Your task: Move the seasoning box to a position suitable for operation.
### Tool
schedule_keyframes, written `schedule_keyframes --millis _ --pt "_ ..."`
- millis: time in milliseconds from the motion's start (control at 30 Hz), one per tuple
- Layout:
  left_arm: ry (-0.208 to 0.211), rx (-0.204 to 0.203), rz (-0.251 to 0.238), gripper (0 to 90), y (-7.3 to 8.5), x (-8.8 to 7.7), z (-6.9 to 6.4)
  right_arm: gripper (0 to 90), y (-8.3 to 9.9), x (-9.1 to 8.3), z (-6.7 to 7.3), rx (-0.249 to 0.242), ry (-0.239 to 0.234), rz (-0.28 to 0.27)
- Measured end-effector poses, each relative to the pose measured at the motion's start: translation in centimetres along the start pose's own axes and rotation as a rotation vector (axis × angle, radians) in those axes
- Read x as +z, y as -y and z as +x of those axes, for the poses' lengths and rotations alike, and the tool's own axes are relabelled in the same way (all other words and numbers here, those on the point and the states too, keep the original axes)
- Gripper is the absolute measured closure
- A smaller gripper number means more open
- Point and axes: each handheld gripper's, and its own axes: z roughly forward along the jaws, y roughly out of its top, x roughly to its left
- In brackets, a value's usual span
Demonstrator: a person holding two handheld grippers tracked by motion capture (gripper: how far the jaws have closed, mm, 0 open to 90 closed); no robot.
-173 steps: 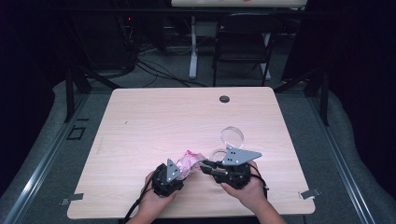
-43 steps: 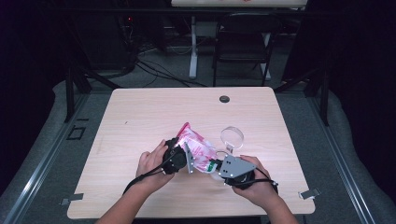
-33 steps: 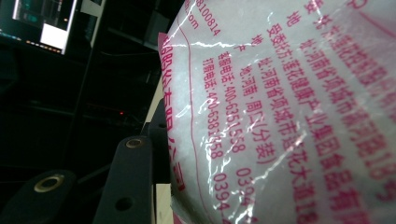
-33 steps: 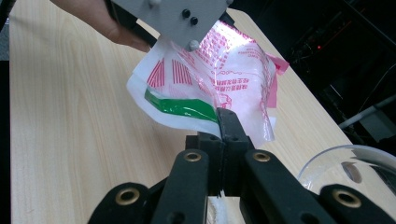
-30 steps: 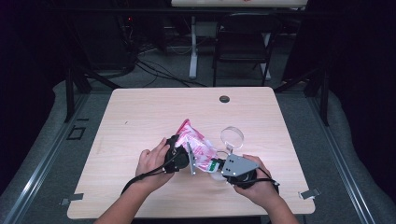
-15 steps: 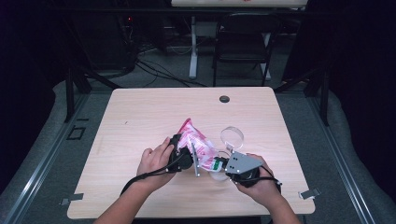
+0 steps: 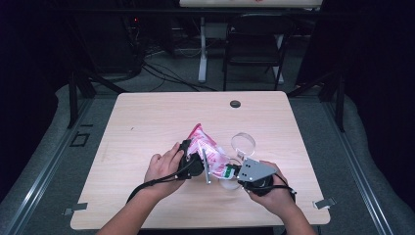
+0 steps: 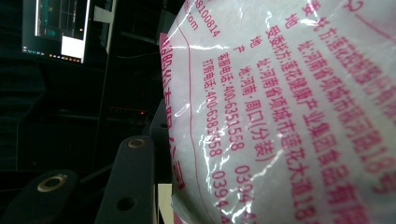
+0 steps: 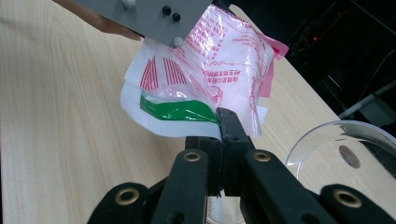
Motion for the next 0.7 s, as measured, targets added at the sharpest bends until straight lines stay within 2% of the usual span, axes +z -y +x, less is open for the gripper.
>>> schedule_keyframes --millis 167,400,700 --pt "-0.006 -0.001 -0.004 59.8 -0.1 -0.01 0.01 90.0 0.04 -0.04 -0.08 0.001 0.003 0.002" --pt "-0.018 0.024 -0.004 59.9 -0.35 -0.17 0.19 90.0 0.15 -0.11 -0.29 0.008 0.022 0.003" --pt "-0.035 0.022 -0.024 60.6 -0.61 -0.33 0.19 90.0 0.41 -0.18 -0.62 0.026 0.044 0.017"
